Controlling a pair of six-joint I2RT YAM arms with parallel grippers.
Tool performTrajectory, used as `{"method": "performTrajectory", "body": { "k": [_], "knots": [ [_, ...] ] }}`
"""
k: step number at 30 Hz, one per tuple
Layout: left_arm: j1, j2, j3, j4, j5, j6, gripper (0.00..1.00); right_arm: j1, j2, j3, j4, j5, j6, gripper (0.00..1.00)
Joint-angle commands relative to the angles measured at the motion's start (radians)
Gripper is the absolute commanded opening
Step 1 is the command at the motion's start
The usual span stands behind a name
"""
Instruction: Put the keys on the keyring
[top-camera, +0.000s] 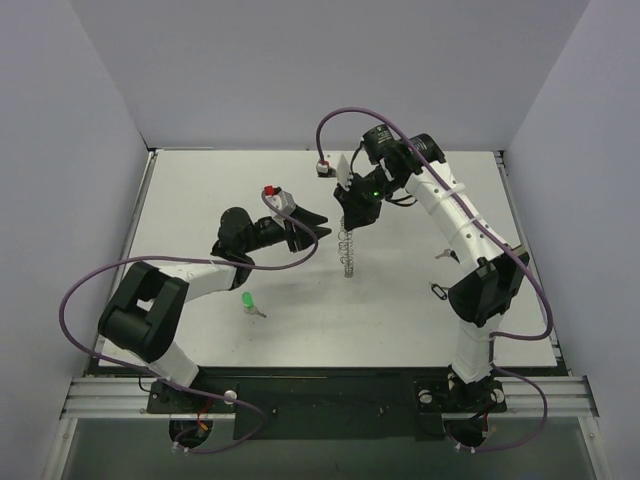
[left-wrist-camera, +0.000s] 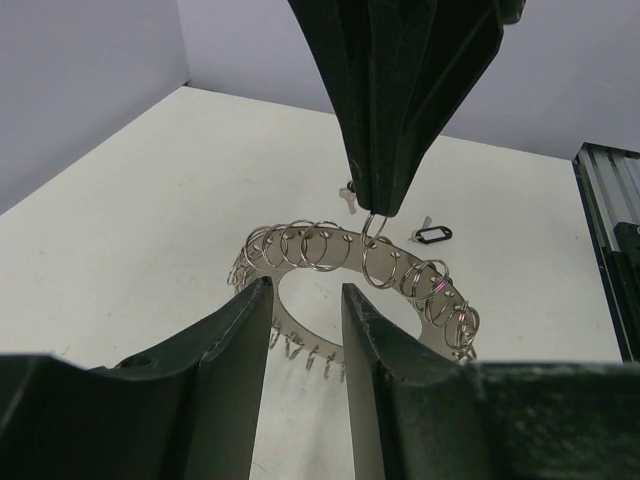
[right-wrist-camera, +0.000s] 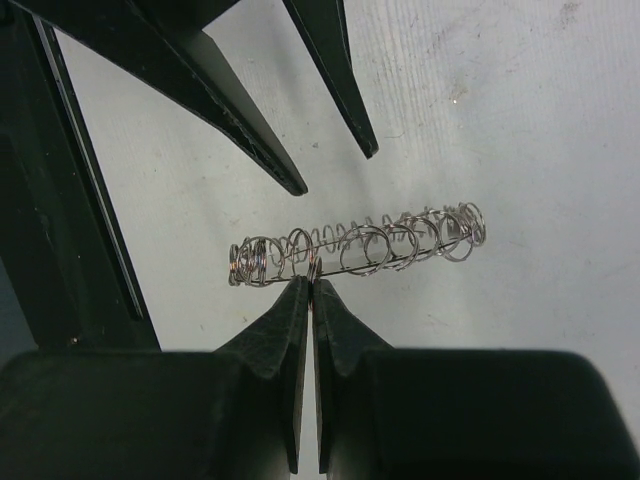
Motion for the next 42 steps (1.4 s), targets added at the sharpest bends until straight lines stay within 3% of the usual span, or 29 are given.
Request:
{"method": "performTrajectory", "body": {
  "k": [1, 10, 25, 42],
  "knots": [
    [-0.019, 0.029, 0.048, 0.044, 0.027, 0.075, 0.43, 0.006, -0.063, -0.006, -0.037, -0.048, -0.018, 0.0],
    [-0.049, 0.047, 0.06, -0.001, 0.032, 0.147, 0.45, 0.009, -0.065, -0.006, -0.039, -0.058, -0.015, 0.0],
    [-0.051, 0.049, 0.014, 0.136, 0.087, 0.062, 0.47, 0.011, -0.062, -0.012, -0.039, -0.06, -0.015, 0.0],
    [-0.049, 0.059, 0.026, 0.177, 0.141, -0.024, 0.46, 0.011, -0.065, -0.024, -0.04, -0.068, -0.016, 0.0]
  ]
}}
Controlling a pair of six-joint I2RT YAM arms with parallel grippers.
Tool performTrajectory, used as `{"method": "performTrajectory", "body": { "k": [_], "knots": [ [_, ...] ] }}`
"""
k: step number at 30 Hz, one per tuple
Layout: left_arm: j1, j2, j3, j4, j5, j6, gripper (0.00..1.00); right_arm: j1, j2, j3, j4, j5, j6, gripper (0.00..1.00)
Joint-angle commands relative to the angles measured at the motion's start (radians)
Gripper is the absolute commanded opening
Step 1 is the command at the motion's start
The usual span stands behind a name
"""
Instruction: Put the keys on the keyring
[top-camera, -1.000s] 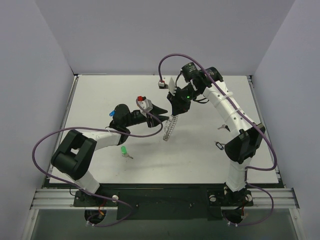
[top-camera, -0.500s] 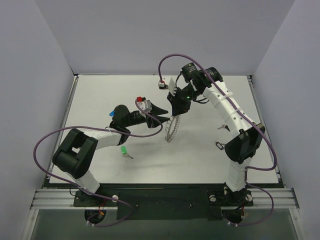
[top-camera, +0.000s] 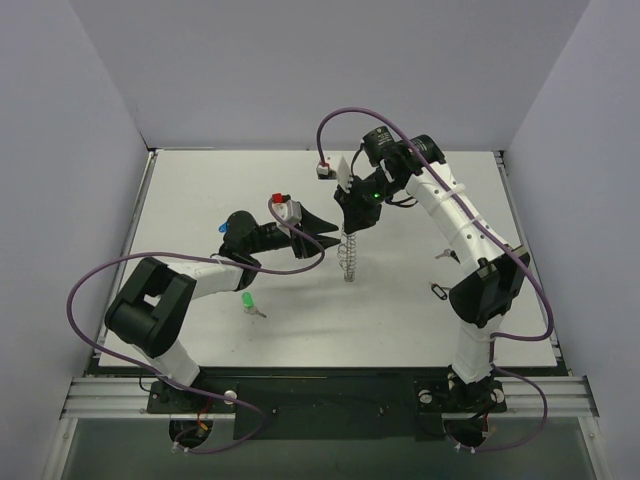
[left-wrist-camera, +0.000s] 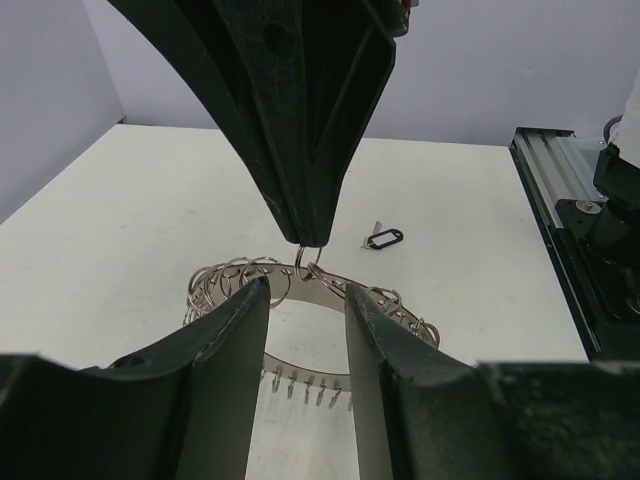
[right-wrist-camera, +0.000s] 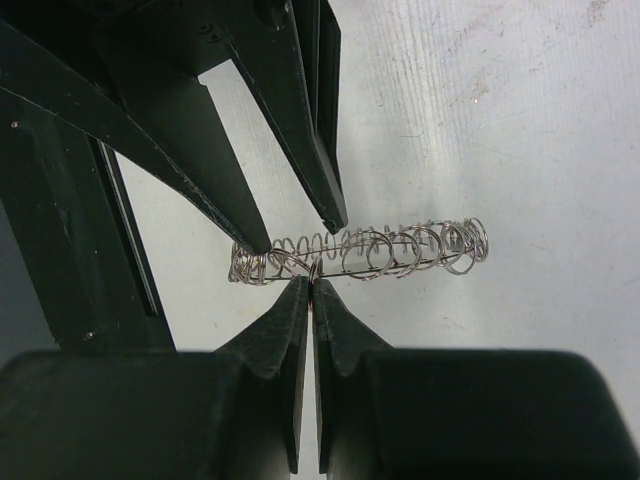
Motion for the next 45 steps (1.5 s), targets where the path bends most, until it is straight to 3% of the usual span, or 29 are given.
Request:
{"method": "performTrajectory", "body": {
  "k": [1, 11, 26, 34, 45],
  "knots": [
    [0.001, 0.006, 0.017, 0.078, 0.025, -0.033, 0.45, 0.009, -0.057, -0.006, -0.025, -0.043, -0.016, 0.0],
    [0.012, 0.021, 0.037, 0.074, -0.018, -0.046, 0.4, 0.01, -0.06, -0.014, -0.025, -0.044, -0.018, 0.0],
    [0.045, 0.058, 0.06, 0.161, 0.025, -0.211, 0.4, 0.012, -0.068, -0.025, -0.026, -0.047, -0.024, 0.0],
    [0.084, 0.072, 0.062, 0.14, -0.043, -0.212, 0.35, 0.01, -0.068, -0.029, -0.025, -0.05, -0.027, 0.0],
    [0.056, 0.159, 0.12, 0.204, -0.003, -0.289, 0.35, 0.01, -0.068, -0.031, -0.025, -0.056, -0.026, 0.0]
  ]
}}
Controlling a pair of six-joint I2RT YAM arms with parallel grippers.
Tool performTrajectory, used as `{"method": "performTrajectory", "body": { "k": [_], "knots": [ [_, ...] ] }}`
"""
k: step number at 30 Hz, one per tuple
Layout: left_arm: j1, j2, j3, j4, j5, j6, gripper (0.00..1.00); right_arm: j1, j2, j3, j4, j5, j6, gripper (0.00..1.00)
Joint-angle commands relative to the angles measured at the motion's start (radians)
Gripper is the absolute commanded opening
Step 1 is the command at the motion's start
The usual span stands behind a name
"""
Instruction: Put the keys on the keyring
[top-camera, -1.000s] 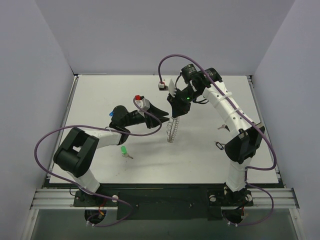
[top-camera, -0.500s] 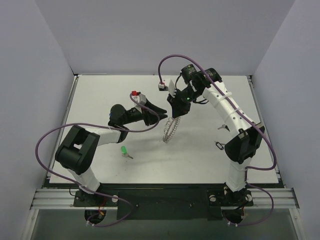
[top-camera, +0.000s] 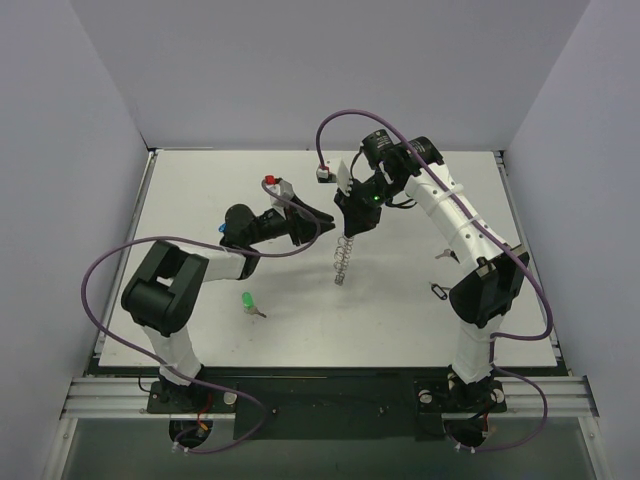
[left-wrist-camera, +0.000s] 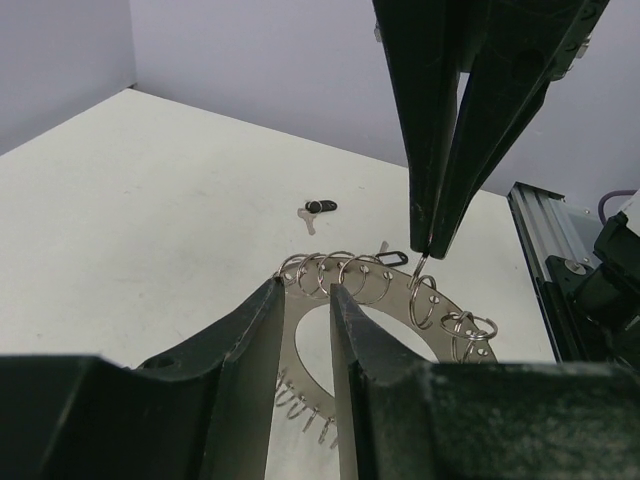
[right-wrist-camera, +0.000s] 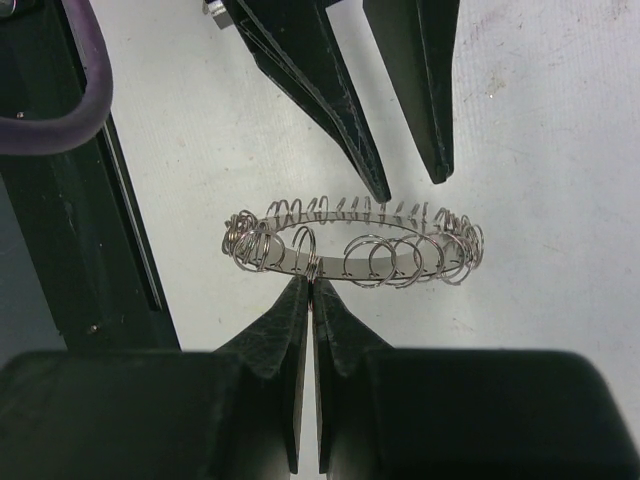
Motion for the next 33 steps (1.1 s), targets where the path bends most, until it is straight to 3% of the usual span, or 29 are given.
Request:
{"method": "performTrajectory", "body": {
  "k": [1, 33],
  "knots": [
    [-0.023, 0.028, 0.049, 0.091, 0.022, -0.039, 0.35, 0.01, -0.067, -0.003, -0.024, -0.046, -0.01, 0.0],
    [-0.049, 0.055, 0.021, 0.345, 0.143, -0.278, 0.36, 0.009, -0.053, 0.0, -0.024, -0.045, -0.01, 0.0]
  ]
}}
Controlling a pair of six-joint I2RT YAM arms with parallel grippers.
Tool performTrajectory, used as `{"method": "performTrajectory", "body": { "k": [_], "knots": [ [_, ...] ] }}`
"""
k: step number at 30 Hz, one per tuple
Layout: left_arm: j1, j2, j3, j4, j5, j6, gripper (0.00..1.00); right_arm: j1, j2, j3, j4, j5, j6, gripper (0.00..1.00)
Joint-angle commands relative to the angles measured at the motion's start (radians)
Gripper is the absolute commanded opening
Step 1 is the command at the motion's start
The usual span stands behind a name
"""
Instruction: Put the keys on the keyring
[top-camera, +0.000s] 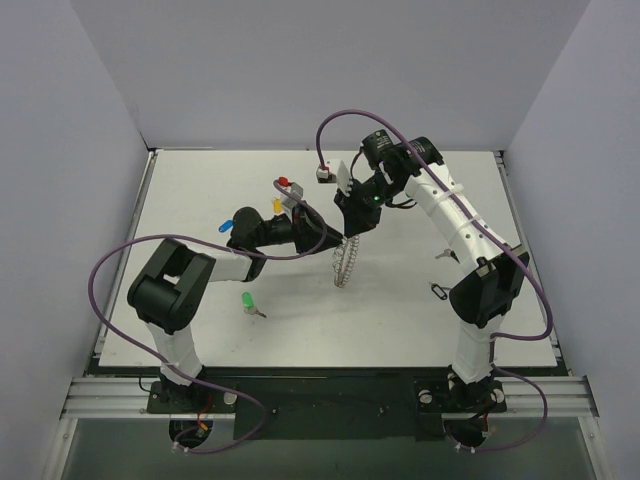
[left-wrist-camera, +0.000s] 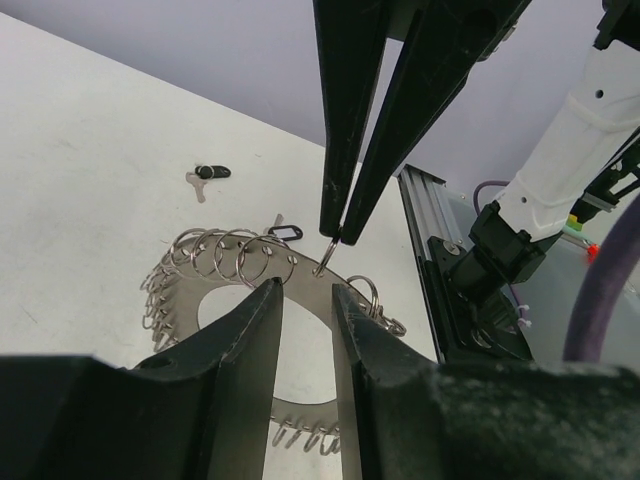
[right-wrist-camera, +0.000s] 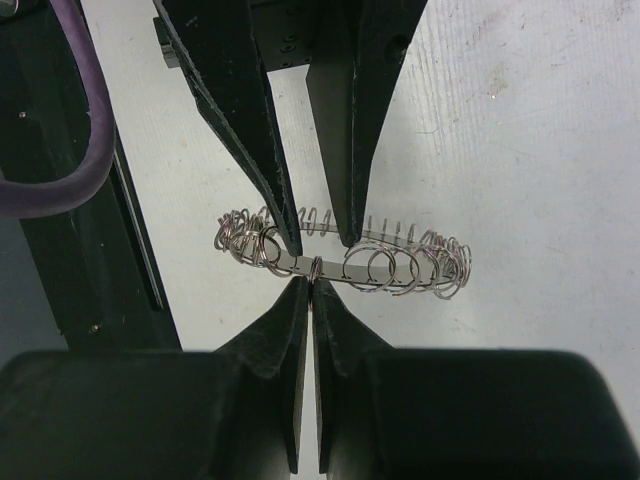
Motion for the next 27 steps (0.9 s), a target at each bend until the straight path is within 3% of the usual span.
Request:
{"method": "performTrajectory", "body": {
  "k": [1, 27],
  "knots": [
    [-0.004, 0.013, 0.01, 0.326, 0.027, -0.056, 0.36, 0.009, -0.053, 0.003, -0.024, -0.042, -0.01, 0.0],
    [-0.012, -0.019, 0.033, 0.353, -0.001, -0.053, 0.36, 0.007, -0.053, -0.003, -0.025, -0.047, -0.011, 0.0]
  ]
}}
